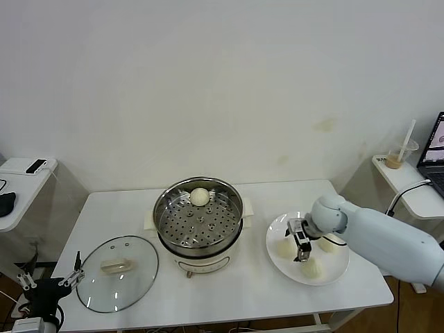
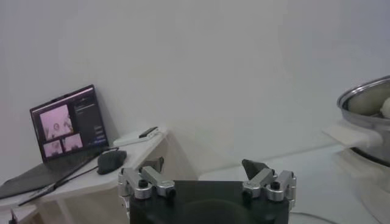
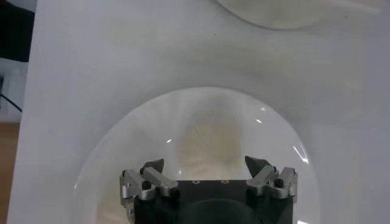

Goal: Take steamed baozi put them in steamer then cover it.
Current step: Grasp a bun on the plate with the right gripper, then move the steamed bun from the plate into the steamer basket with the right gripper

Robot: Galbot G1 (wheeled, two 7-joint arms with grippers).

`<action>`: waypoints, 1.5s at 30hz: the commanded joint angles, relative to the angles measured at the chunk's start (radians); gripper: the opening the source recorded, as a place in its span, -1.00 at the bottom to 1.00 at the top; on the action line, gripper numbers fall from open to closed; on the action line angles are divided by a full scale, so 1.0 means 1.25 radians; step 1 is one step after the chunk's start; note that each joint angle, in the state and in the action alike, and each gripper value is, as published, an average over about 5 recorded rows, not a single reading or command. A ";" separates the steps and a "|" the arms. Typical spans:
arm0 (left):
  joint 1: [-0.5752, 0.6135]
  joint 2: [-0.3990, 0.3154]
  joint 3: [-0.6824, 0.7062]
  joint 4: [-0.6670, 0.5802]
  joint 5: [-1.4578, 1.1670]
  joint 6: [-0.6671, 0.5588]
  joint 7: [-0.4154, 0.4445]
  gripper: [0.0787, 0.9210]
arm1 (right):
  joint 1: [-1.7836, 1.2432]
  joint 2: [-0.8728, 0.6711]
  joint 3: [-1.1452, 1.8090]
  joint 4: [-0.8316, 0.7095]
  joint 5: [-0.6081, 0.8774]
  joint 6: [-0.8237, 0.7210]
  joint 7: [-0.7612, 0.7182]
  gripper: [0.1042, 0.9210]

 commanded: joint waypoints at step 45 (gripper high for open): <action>-0.013 0.030 -0.010 0.002 -0.010 0.002 -0.004 0.77 | 0.482 0.013 -0.192 0.062 0.244 -0.058 -0.029 0.26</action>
